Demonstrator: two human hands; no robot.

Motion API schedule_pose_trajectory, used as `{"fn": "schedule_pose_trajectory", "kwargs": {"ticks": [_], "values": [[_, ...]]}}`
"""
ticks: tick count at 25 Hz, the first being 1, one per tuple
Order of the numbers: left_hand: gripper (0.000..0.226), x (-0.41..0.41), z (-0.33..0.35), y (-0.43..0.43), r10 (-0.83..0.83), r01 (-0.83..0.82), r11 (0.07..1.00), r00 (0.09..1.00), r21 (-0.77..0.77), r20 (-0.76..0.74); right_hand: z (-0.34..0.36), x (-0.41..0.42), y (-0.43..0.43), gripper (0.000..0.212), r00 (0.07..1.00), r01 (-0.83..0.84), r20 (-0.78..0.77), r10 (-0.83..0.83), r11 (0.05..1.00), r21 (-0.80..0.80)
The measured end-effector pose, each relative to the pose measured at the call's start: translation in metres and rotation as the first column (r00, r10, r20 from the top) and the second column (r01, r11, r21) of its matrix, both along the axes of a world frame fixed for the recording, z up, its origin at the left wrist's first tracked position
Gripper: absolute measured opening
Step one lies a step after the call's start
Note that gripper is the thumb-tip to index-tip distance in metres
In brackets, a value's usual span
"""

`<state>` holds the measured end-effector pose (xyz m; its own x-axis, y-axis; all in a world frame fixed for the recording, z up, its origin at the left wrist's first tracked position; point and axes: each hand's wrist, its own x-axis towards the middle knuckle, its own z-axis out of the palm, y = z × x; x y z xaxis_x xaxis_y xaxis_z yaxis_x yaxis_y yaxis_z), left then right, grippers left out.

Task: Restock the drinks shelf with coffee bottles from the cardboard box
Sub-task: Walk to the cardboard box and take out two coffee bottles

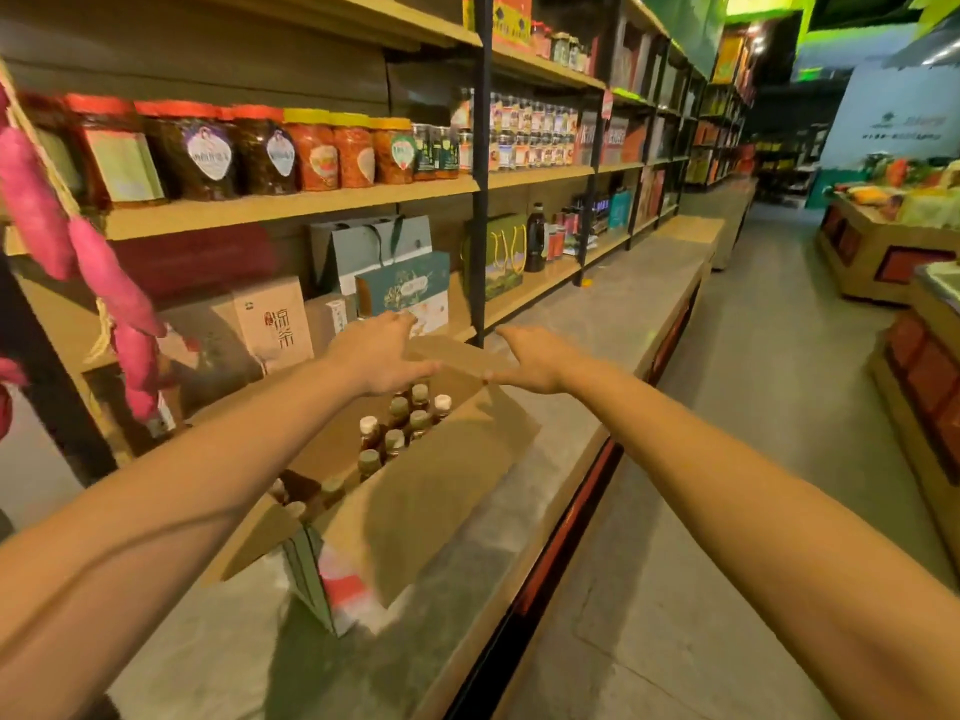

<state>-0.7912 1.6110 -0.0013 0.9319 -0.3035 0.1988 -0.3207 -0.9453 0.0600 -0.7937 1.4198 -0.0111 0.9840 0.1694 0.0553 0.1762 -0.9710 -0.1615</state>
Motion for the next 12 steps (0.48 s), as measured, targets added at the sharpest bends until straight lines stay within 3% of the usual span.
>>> {"fn": "schedule_pose_trajectory", "kwargs": {"ticks": [7,10,12], "values": [[0.065,0.114,-0.064,0.043,0.283,-0.29,0.954,0.955,-0.081,-0.087,-0.056,0.175,0.053,0.05,0.948,-0.297,-0.115,0.297,0.955,0.018],[0.06,0.152,-0.093,0.047,0.441,-0.466,0.875,0.88,-0.134,-0.177,-0.084,0.238,0.061,0.046,0.857,-0.476,-0.172,0.487,0.874,0.103],[0.058,0.167,-0.117,0.047,0.509,-0.553,0.823,0.819,-0.13,-0.265,-0.107,0.267,0.066,0.05,0.759,-0.542,-0.27,0.593,0.805,0.243]]}}
